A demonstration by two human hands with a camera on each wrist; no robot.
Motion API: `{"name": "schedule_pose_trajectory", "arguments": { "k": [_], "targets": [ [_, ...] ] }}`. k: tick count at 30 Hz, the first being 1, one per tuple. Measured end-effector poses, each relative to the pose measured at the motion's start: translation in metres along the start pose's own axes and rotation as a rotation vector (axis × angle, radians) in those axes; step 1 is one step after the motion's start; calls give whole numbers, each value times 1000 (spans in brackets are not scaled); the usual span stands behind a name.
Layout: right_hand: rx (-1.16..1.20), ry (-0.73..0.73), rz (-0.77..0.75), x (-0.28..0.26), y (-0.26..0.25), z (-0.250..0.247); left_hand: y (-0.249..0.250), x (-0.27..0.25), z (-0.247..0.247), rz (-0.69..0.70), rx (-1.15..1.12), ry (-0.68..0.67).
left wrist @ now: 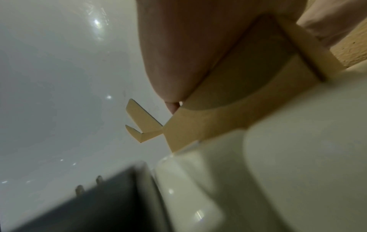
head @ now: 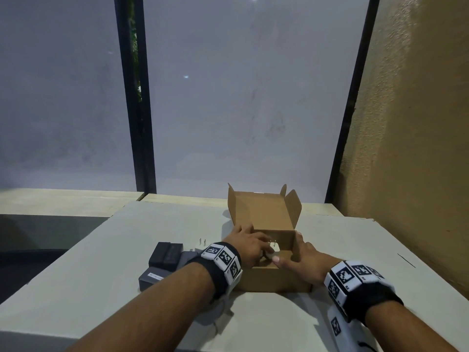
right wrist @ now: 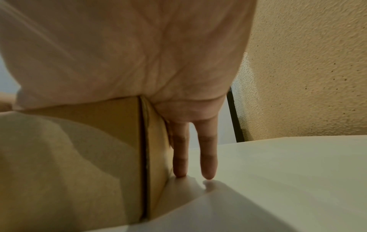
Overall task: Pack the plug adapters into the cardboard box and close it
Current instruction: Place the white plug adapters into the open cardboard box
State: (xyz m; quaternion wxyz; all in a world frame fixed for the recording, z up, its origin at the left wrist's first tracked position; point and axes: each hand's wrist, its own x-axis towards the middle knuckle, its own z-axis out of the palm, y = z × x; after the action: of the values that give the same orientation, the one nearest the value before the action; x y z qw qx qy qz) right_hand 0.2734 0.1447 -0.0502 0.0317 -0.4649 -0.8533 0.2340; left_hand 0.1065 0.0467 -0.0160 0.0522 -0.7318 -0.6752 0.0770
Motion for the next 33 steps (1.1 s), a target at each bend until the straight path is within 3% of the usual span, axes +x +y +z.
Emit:
{"name": "schedule_pose_trajectory", "arguments": {
  "k": [19,26,30,32,33],
  "targets": [
    [-7,-2,-11,-8,-2,-6,0,4,9,-74,31,67],
    [32,-17,-25,3,4,-1,-10,-13,-10,-97,-170,298],
    [43,-42,-21,-6,-4,-5,-47,-33,-22,-205,-286,456],
    [22,-23,-2,-6,-4,-5,-70,-43,-21,-255,-294,405],
    [19,-22,1,-6,-4,-5,-78,-47,-18,-268,-303,314]
  ]
}}
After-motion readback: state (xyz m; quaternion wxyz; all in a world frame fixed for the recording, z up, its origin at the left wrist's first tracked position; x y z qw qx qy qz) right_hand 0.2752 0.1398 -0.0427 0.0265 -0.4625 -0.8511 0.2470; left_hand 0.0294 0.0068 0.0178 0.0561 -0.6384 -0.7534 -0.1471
